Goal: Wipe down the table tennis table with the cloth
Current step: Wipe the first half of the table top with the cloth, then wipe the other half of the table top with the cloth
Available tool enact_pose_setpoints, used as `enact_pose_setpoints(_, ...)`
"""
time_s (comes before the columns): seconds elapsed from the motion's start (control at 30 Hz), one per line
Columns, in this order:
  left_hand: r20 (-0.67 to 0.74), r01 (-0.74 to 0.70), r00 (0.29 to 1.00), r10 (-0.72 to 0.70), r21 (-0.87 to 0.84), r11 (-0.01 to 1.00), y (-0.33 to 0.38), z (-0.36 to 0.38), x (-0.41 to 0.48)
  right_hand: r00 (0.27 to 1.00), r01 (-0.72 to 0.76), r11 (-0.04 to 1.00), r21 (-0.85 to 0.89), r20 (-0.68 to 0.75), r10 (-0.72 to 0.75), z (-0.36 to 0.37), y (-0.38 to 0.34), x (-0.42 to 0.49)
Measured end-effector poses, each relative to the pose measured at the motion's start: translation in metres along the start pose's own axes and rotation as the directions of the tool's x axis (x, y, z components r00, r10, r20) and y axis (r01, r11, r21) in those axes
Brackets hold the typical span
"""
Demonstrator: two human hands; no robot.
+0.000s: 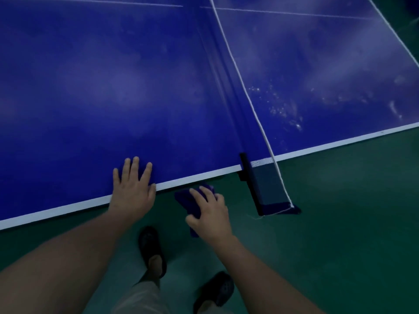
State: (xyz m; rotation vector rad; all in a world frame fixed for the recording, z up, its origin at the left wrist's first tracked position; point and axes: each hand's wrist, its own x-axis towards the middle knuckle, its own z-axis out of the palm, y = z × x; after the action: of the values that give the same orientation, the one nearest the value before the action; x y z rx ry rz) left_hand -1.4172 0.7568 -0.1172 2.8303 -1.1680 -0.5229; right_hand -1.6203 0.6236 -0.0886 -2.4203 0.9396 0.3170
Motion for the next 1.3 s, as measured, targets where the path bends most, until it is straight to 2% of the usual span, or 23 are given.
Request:
enact_pose_setpoints(0.2, 0.058, 0.04, 0.997, -0.042, 0.03, 0.999, 0.081, 0.043, -0.084, 0.975, -0.214, 0.966, 0.146, 0.085, 0.203, -0.001, 0.104, -0.083)
enact_pose_setpoints(0.33, 0.198, -0.074, 0.979, 0.058, 0.075, 0.994, 0.151, 0.071, -0.126, 0.944, -0.311, 0.938, 0.156, 0.162, 0.286, -0.005, 0.192, -0.146)
enact_pose_setpoints(0.53, 0.23, -0.174, 0.959, 0.163, 0.026, 0.984, 0.277, 0.098, -0.169, 0.929, -0.37, 0.898, 0.239, 0.115, 0.352, -0.02, 0.296, -0.226)
enact_pose_setpoints(0.7, 0.222, -0.268, 0.936, 0.275, -0.058, 0.962, 0.372, 0.101, -0.191, 0.924, -0.38, 0.865, 0.327, 0.101, 0.368, -0.038, 0.355, -0.261)
enact_pose_setpoints(0.9, 0.2, -0.296, 0.926, 0.319, -0.138, 0.945, 0.437, 0.096, -0.177, 0.923, -0.383, 0.871, 0.307, 0.092, 0.373, -0.068, 0.396, -0.26)
enact_pose_setpoints(1.07, 0.178, -0.276, 0.936, 0.303, -0.16, 0.948, 0.467, 0.096, -0.142, 0.936, -0.351, 0.899, 0.262, 0.094, 0.338, -0.108, 0.422, -0.224)
enact_pose_setpoints(1.3, 0.125, -0.147, 0.977, 0.175, -0.208, 0.967, 0.49, 0.091, -0.069, 0.968, -0.25, 0.944, 0.214, 0.077, 0.239, -0.179, 0.445, -0.14)
